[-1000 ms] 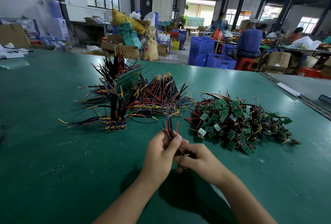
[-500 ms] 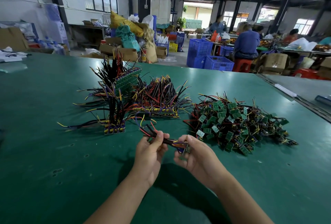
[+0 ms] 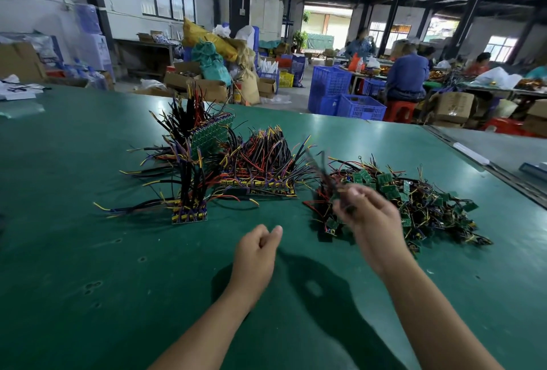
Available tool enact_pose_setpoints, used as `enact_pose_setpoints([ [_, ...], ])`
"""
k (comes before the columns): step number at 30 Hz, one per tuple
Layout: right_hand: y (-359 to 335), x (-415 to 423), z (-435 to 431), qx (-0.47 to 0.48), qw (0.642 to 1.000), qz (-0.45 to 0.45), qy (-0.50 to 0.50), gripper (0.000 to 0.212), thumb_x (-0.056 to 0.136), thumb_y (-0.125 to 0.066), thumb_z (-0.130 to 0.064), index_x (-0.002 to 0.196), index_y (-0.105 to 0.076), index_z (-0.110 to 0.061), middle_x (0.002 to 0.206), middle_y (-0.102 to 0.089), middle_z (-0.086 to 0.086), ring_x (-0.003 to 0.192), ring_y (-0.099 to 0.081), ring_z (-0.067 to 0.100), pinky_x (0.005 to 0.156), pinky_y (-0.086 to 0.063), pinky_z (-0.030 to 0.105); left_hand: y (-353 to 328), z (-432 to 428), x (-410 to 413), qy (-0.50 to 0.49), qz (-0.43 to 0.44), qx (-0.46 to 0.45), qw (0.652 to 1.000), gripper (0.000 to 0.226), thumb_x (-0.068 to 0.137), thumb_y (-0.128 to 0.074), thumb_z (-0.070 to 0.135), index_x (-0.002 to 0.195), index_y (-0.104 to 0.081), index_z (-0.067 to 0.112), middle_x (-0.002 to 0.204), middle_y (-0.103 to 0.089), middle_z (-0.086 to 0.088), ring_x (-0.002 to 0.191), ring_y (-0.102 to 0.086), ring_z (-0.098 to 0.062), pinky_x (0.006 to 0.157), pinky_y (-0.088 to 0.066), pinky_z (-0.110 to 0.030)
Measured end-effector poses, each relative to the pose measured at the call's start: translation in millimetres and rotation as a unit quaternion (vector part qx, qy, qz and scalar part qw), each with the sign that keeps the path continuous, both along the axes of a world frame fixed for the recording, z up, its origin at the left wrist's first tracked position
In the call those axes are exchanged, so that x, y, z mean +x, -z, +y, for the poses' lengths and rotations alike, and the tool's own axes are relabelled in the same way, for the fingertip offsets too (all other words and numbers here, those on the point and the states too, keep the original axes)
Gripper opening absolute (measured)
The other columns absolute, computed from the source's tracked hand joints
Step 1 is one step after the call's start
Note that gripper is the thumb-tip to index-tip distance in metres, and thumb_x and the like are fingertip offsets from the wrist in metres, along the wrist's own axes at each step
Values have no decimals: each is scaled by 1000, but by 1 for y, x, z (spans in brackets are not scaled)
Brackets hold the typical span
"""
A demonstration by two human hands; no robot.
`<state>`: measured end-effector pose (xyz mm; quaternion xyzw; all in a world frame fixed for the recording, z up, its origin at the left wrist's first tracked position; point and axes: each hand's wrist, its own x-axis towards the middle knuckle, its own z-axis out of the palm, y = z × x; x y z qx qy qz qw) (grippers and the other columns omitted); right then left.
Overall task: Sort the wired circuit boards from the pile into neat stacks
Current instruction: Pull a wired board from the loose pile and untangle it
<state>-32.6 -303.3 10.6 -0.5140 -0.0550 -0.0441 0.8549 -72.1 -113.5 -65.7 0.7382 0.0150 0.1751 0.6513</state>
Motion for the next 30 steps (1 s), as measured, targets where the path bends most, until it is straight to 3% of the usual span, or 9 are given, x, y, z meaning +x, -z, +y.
enact_pose_setpoints([
  [3, -22, 27, -16, -207, 962, -67, 163, 18, 93, -60, -5, 87, -71, -18, 82, -72, 4, 80, -66, 20, 79, -55, 30, -3, -2, -2, 27, 11, 21, 999, 57, 96, -53, 38, 51, -21, 25, 49, -16, 11, 45, -15, -9, 44, -15, -22],
  [5, -32, 47, -26, -305, 916, -77, 249, 13, 95, -61, -15, 94, -69, -25, 79, -69, 2, 73, -60, 20, 67, -50, 34, -6, -3, -3, 46, 35, -6, 998, 58, 97, -47, 42, 51, -18, 23, 48, -15, 8, 44, -13, -11, 45, -13, -24],
  [9, -39, 79, -53, -429, 832, -58, 347, 22, 98, -56, -23, 115, -66, -15, 96, -70, 8, 79, -62, 21, 68, -51, 35, -11, -3, -7, 72, 51, -62, 994, 57, 98, -41, 42, 48, -20, 25, 45, -17, 5, 43, -12, -12, 48, -11, -30],
  [13, -23, 91, -72, -563, 758, -22, 330, 30, 102, -47, -21, 118, -63, -2, 109, -66, 20, 94, -59, 34, 82, -45, 41, -11, -1, -8, 111, 51, -59, 991, 56, 98, -37, 44, 51, -19, 20, 46, -16, 1, 45, -11, -15, 48, -10, -30],
  [16, -17, 89, -73, -642, 719, -12, 264, 50, 107, -28, -31, 84, -59, 1, 95, -63, 26, 92, -56, 37, 80, -41, 40, -10, 0, -7, 112, 46, -62, 991, 53, 90, -38, 52, 52, -20, 20, 47, -17, 0, 44, -12, -14, 46, -10, -28],
  [18, -16, 85, -73, -682, 686, 4, 256, 58, 106, -16, -41, 76, -50, -6, 96, -62, 25, 101, -55, 39, 96, -41, 50, -9, 1, -7, 113, 41, -63, 991, 52, 87, -39, 54, 50, -21, 21, 46, -17, 1, 43, -13, -14, 45, -11, -26],
  [24, -16, 81, -68, -689, 680, -1, 251, 58, 104, -17, -47, 101, -57, -5, 121, -60, 21, 120, -51, 36, 111, -27, 58, -8, 2, -5, 105, 44, -75, 991, 57, 96, -37, 47, 46, -24, 24, 44, -20, 5, 42, -16, -13, 42, -17, -21],
  [27, -18, 70, -52, -650, 690, -33, 316, 53, 105, -25, -43, 137, -50, -9, 150, -42, 10, 145, -26, 25, 120, -10, 52, -7, 3, -4, 100, 48, -78, 991, 60, 101, -34, 40, 43, -27, 25, 44, -22, 7, 41, -18, -11, 41, -19, -20],
  [30, -8, 38, -9, -572, 733, -159, 332, 41, 105, -35, -31, 131, -57, -8, 142, -51, 10, 138, -36, 26, 117, -21, 41, -8, 1, -4, 72, 44, -92, 992, 52, 100, -36, 39, 52, -26, 23, 47, -21, 10, 42, -17, -9, 41, -19, -18],
])
